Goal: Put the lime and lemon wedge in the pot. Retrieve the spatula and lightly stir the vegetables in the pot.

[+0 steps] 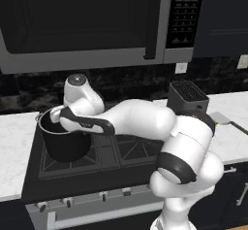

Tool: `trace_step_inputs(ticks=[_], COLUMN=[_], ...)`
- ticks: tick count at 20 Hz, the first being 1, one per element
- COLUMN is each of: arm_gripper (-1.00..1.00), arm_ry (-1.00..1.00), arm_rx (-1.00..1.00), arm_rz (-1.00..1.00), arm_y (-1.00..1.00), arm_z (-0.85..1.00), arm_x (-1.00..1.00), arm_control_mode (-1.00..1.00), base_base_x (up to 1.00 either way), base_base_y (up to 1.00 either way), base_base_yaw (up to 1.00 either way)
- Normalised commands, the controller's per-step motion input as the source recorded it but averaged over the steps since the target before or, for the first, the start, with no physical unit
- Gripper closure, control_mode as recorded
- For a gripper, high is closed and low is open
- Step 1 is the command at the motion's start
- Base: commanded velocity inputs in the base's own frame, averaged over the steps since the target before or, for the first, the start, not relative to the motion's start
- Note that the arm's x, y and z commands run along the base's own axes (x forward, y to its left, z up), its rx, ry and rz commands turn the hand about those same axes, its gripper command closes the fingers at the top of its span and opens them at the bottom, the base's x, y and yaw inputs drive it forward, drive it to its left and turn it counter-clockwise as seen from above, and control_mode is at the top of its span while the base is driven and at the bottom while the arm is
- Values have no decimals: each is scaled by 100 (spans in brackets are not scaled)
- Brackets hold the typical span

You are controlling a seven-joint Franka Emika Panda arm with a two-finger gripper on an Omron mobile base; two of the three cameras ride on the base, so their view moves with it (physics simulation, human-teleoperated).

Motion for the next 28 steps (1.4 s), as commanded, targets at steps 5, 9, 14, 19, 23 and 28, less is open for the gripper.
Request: trace_step_inputs(ticks=[5,9,14,19,23,28], arm_gripper=[100,-100,-100,-100,-100,-100], arm_ry=[1,0,0,0,-15,-30], arm_rx=[-5,-8,-3,0,0,4], arm_rz=[-6,-7,-5,-2,0,0], arm_y=[17,5,0,0,-13,-57], arm_z=[-12,-15,-8,-1,52,100], arm_x=[4,1,0,-3,-60,-100], arm_control_mode=[-100,-100,-100,-100,-100,-100], base_base_x=[0,0,0,0,0,0], base_base_y=[0,0,0,0,0,0], base_base_yaw=[0,0,0,0,0,0])
